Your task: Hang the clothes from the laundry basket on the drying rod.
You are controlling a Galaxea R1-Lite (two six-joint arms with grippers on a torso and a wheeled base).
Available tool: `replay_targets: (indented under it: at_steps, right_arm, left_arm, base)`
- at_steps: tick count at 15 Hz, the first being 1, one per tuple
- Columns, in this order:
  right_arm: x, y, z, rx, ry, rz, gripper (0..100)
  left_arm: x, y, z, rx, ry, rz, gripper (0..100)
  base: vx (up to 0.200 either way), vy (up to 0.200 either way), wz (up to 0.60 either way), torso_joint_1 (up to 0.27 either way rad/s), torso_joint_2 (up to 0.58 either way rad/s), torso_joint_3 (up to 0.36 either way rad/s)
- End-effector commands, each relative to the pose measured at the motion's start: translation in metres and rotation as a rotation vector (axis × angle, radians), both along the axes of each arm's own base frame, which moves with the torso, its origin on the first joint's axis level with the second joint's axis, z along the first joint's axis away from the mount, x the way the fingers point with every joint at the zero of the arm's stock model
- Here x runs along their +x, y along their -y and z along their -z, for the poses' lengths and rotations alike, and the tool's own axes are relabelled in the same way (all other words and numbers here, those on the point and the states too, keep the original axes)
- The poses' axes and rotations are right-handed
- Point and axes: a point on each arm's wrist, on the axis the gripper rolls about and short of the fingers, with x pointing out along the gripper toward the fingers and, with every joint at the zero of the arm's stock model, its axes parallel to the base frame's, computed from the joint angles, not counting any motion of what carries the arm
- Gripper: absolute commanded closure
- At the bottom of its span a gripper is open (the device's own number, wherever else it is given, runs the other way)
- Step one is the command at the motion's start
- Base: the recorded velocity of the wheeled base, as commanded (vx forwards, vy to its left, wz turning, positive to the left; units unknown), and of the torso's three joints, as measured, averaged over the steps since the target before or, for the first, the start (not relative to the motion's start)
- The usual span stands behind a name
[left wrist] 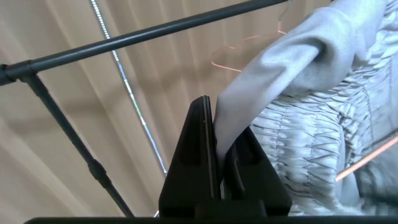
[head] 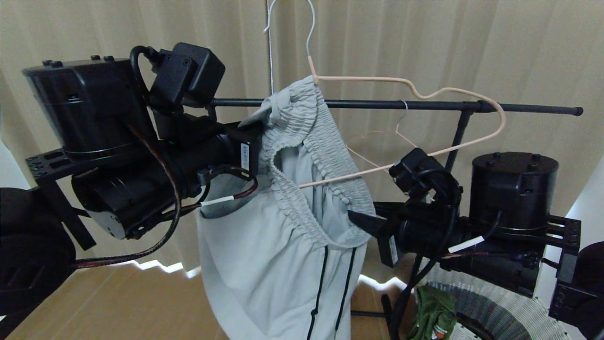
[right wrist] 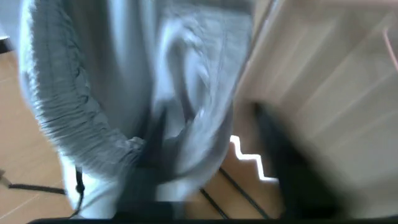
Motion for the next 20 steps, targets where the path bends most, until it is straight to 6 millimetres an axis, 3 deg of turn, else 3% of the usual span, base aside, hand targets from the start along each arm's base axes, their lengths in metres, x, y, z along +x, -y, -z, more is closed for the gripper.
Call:
replay_targets:
  at_steps: [1,2,6,10,16,20]
  right_arm:
    - [0.004,0.010,-0.004,0.003,0.015,0.053,100]
    - [0.005,0.015,-0.006,0.006,0.021,0.074,100]
    - [0.028,0.063,-0.023,0.031,0.077,0.266,100]
    - [0.044,0.078,-0.035,0.051,0.115,0.335,100]
    - [0.047,0.075,-0.038,0.057,0.117,0.317,100]
    - [0.017,0.029,-0.036,0.056,0.105,0.124,100]
  left_arm:
    - [0.003,-0.006,0.001,0.008,0.001,-0.025,100]
    - [0.006,-0.009,0.002,0.020,0.002,-0.038,100]
    - [0.022,-0.037,0.009,0.153,0.116,-0.156,100]
    - [0.025,-0.049,0.035,0.301,0.249,-0.216,100]
    - [0.014,-0.056,0.061,0.498,0.279,-0.232,100]
    - [0.027,-0.053,0.069,0.505,0.212,-0.358,100]
  base:
    - [0.000,0.000,0.00,0.000,0.00,0.000]
    - [0.000,0.000,0.00,0.000,0.00,0.000]
    - [0.000,0.000,0.00,0.000,0.00,0.000]
    - [0.000,0.000,0.00,0.000,0.00,0.000]
    - [0.000,0.000,0.00,0.000,0.00,0.000]
    - [0.000,0.000,0.00,0.000,0.00,0.000]
